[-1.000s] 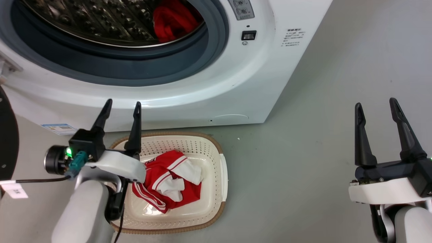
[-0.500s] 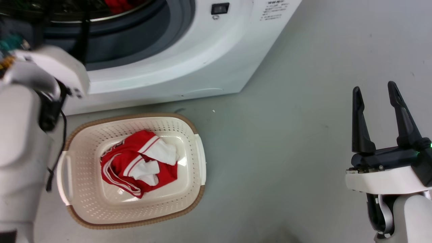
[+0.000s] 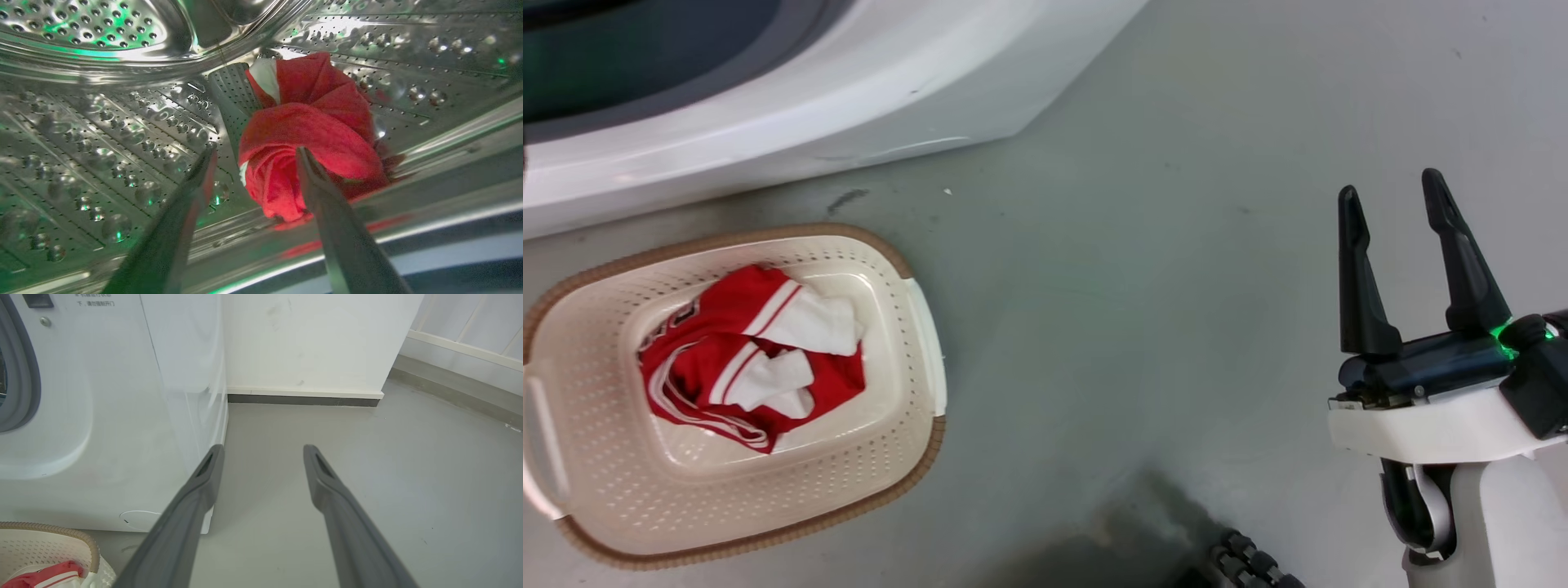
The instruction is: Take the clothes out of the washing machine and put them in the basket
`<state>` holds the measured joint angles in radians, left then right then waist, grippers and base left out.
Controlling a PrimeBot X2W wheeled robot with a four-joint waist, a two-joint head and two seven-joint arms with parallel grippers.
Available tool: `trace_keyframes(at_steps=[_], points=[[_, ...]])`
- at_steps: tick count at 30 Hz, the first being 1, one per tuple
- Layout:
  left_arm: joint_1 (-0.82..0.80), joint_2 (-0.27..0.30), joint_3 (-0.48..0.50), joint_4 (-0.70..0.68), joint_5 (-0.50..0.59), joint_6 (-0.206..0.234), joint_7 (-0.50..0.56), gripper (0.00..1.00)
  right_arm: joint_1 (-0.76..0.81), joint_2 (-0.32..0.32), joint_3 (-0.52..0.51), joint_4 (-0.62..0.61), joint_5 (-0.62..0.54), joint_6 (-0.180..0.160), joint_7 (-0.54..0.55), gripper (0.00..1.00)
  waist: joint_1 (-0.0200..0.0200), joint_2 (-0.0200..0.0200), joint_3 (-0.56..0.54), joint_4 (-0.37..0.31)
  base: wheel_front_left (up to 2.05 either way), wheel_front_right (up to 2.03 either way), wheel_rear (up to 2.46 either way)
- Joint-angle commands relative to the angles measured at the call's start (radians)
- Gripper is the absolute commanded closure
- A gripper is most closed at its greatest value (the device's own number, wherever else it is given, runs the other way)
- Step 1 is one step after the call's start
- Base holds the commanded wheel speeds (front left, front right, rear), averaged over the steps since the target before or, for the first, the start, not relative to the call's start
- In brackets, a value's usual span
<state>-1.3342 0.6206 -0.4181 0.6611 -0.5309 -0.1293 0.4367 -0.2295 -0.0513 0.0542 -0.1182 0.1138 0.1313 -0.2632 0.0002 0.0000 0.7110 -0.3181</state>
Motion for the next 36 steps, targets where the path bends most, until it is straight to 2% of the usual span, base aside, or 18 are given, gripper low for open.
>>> trace_keyframes(at_steps=[1, 8, 18, 19, 20, 27, 36], points=[[-0.039, 0.01, -0.011, 0.014, -0.013, 0.0, 0.031, 0.0, -0.023, 0.002, 0.009, -0.005, 0.009, -0.001, -0.002, 0.0, -0.0002, 0.0, 0.044, -0.043, 0.0, 0.0, 0.0], [-0.173, 0.022, -0.055, 0.093, -0.041, 0.0, 0.191, 0.0, -0.032, 0.002, 0.042, -0.014, 0.041, -0.001, -0.002, 0.0, -0.0002, 0.0, 0.108, -0.086, 0.0, 0.0, 0.0], [-0.236, 0.046, -0.124, 0.168, -0.002, -0.001, 0.266, 0.0, -0.037, 0.002, 0.072, -0.023, 0.075, -0.001, -0.002, 0.0, -0.0002, 0.0, 0.157, -0.126, 0.0, 0.0, 0.0], [-0.235, 0.045, -0.128, 0.172, -0.004, -0.001, 0.264, 0.66, -0.037, 0.002, 0.072, -0.023, 0.077, -0.001, -0.002, 0.0, -0.0002, 0.0, 0.16, -0.127, 0.0, 0.0, 0.0], [-0.237, 0.044, -0.133, 0.173, -0.008, -0.001, 0.261, 1.0, -0.037, 0.002, 0.071, -0.023, 0.078, -0.001, -0.002, 0.0, -0.0002, 0.0, 0.162, -0.126, 0.0, 0.0, 0.0], [-0.25, 0.039, -0.148, 0.18, -0.002, -0.001, 0.193, 1.0, -0.047, 0.002, 0.062, -0.015, 0.067, -0.001, -0.002, 0.0, -0.0002, 0.0, 0.158, -0.112, 0.0, 0.0, 0.0], [-0.27, 0.005, -0.154, 0.226, 0.018, 0.006, 0.0, 1.0, -0.058, 0.002, 0.036, -0.003, 0.035, -0.001, -0.002, 0.0, -0.0002, 0.0, 0.106, -0.064, 0.0, 0.0, 0.0]])
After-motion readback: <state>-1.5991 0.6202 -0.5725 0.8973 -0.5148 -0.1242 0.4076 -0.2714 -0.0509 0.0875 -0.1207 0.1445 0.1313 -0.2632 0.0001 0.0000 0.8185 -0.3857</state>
